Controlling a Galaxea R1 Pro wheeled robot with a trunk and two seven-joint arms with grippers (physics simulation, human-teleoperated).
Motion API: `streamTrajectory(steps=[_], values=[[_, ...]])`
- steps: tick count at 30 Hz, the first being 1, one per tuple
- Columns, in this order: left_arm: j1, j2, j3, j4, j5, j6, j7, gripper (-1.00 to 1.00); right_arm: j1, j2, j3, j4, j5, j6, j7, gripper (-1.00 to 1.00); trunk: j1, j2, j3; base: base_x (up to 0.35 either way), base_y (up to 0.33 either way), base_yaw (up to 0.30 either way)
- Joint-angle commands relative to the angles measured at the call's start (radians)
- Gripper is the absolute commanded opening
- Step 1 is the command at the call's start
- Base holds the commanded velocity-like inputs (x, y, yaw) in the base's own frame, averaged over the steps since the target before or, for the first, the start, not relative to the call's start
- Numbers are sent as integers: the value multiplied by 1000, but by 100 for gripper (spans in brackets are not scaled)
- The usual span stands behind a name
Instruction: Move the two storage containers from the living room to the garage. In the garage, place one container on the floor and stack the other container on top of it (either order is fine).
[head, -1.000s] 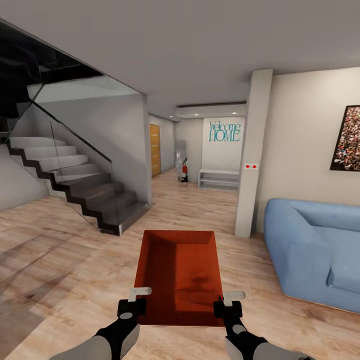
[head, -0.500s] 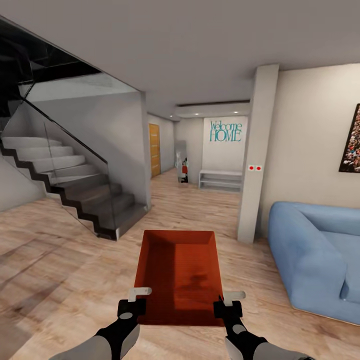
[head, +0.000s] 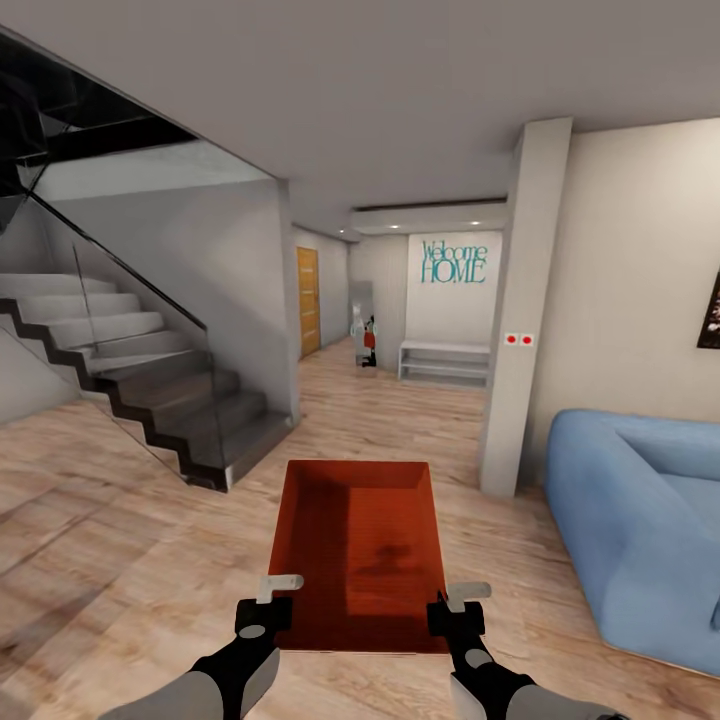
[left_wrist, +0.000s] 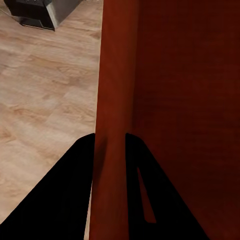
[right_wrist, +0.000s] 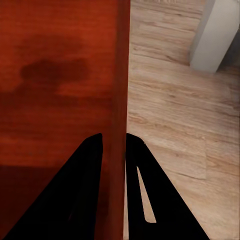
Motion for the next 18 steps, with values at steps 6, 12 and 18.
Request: streamTrajectory(steps=[6,12,18], values=[[-2,0,56,-3,-9,-6,20,-100,0,0,-3,2,-14,-2,-1,-100,1,-1,-2,325,0,0],[-2,0,56,-3,-9,-6,20,-100,0,0,-3,2,-14,-2,-2,-100,1,-1,-2,325,0,0],[-2,0,56,-3,-9,-6,20,-100,-1,0,-3,2,-14,-2,-1,-100,1,-1,-2,325,0,0]])
